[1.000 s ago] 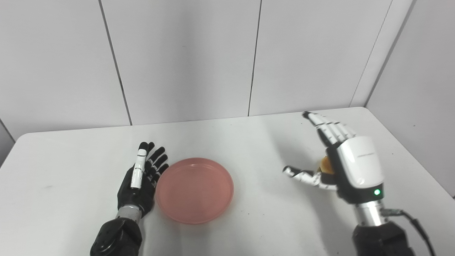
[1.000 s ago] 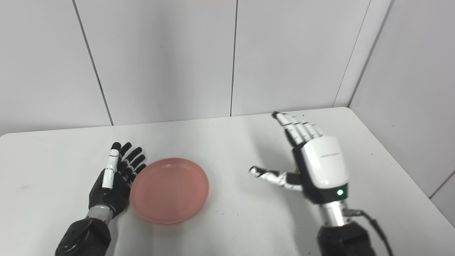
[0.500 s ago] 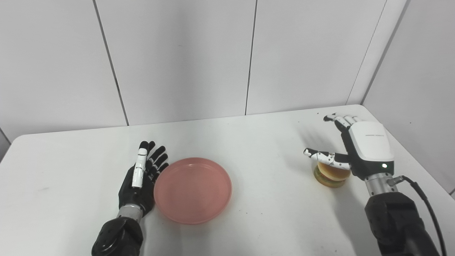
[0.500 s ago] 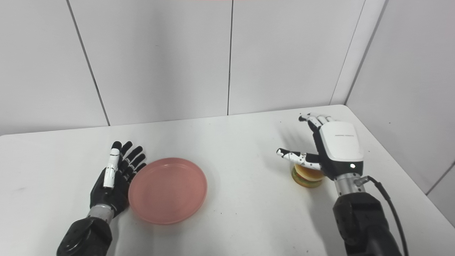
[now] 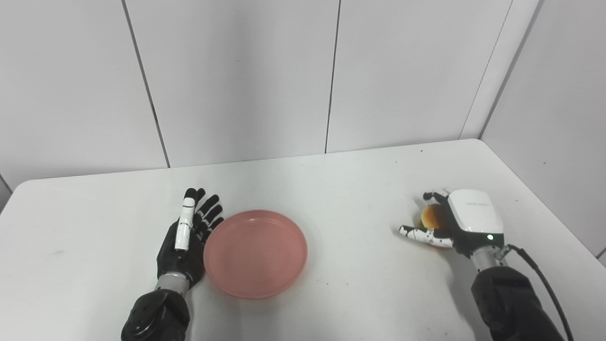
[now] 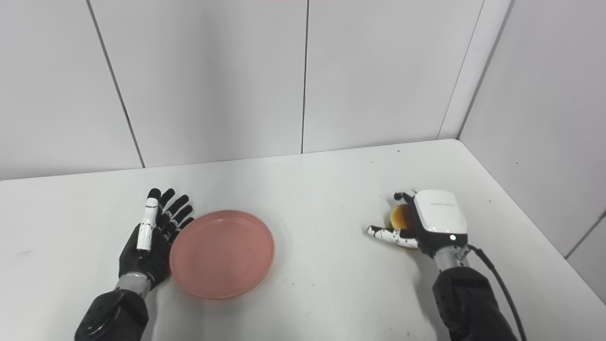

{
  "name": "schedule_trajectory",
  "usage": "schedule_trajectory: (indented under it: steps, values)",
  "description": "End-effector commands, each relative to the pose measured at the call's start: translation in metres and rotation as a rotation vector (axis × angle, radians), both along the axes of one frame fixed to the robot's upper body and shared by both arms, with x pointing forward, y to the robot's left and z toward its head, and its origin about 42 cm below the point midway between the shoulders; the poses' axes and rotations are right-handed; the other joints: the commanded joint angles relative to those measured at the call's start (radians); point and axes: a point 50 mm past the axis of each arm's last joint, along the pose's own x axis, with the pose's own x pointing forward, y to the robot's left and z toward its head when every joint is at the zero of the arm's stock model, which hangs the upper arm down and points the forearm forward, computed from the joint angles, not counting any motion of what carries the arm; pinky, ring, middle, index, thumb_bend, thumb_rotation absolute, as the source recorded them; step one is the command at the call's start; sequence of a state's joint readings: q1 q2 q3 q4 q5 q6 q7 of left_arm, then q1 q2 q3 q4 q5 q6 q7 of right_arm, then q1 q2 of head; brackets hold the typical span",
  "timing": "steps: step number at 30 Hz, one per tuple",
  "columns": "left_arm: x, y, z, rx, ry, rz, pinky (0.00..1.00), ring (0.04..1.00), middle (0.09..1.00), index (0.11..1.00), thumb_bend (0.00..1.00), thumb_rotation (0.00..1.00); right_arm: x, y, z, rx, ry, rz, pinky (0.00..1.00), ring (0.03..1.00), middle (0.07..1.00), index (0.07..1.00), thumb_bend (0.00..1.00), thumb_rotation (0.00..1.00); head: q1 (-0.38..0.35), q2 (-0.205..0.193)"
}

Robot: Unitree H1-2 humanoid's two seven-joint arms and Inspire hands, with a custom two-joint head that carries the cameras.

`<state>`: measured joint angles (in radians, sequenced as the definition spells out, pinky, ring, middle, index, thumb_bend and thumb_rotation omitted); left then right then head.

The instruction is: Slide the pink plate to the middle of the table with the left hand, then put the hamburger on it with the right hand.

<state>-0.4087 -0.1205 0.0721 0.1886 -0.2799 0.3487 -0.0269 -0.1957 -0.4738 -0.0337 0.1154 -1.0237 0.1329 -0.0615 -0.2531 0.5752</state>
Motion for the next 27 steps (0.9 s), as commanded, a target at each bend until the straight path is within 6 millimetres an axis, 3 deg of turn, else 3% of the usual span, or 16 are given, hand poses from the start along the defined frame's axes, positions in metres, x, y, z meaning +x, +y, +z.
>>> schedule_trajectory:
  steps: [1,13,17,20,27]
  values:
    - [-0.004,0.002,-0.012,0.021,0.059,0.009,0.91,0.901,0.878,0.909,0.67,0.76,0.012,-0.007,0.017,-0.014,-0.079,-0.025,0.65,0.749,0.767,0.686,0.69,0.82,0.002,0.003]
    - [-0.004,0.006,-0.013,0.019,0.063,0.004,0.91,0.903,0.879,0.913,0.67,0.77,0.021,-0.031,-0.017,-0.002,-0.066,-0.054,0.68,0.752,0.781,0.692,0.74,0.97,0.006,0.007]
    - [-0.003,0.007,-0.011,0.024,0.062,0.002,0.91,0.904,0.881,0.913,0.67,0.77,0.022,-0.034,-0.019,0.022,-0.186,-0.016,0.47,0.521,0.608,0.591,0.70,0.81,0.006,0.008]
    - [-0.004,0.007,-0.011,0.028,0.059,0.001,0.90,0.903,0.883,0.914,0.66,0.77,0.021,-0.032,-0.017,0.051,-0.246,0.012,0.40,0.434,0.510,0.509,0.67,0.64,0.005,0.008]
    - [-0.004,0.004,-0.013,0.015,0.073,0.001,0.92,0.901,0.870,0.908,0.66,0.75,0.022,-0.027,-0.004,0.094,-0.343,0.083,0.26,0.294,0.374,0.379,0.64,0.54,0.011,0.010]
